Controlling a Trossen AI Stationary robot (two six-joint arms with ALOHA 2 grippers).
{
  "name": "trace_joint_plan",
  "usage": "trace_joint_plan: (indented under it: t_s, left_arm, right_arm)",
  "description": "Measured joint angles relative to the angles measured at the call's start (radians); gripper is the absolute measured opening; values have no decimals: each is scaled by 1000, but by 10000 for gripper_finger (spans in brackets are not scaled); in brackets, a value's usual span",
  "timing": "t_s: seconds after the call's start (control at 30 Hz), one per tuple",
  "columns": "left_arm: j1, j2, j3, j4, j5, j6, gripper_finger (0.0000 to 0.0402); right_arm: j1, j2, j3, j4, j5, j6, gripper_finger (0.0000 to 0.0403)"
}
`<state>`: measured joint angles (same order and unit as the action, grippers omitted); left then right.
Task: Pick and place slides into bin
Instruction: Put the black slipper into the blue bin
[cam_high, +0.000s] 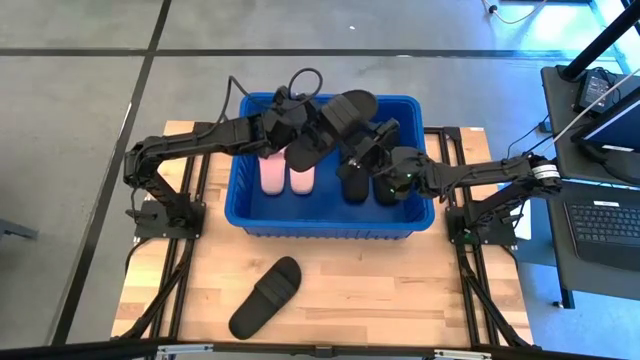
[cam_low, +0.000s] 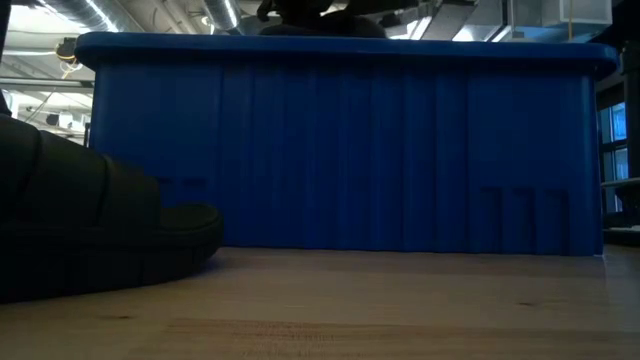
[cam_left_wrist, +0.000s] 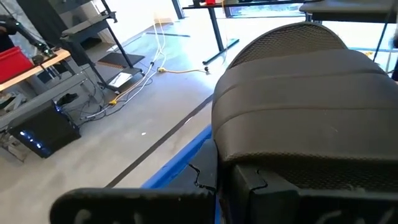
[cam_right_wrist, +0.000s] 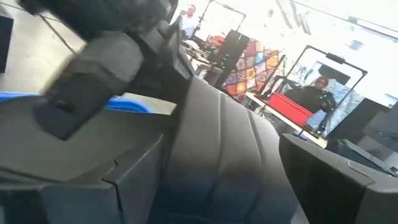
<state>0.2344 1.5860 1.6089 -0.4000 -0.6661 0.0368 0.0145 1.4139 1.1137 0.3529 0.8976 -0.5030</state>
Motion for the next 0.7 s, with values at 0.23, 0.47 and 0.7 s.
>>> trace_joint_plan:
  t_s: [0.23,0.47,0.7]
  left_arm:
    - [-9,0,0,0,-1,0,3]
    - [-32,0,0,0,-1,1,3]
    - [-60,0,0,-3,-13,1,3]
  right_arm:
    - [-1,0,0,-4,0,0,315]
    - [-11,0,0,-4,103,-1,315]
    - [-14,0,0,-4,137,-36,315]
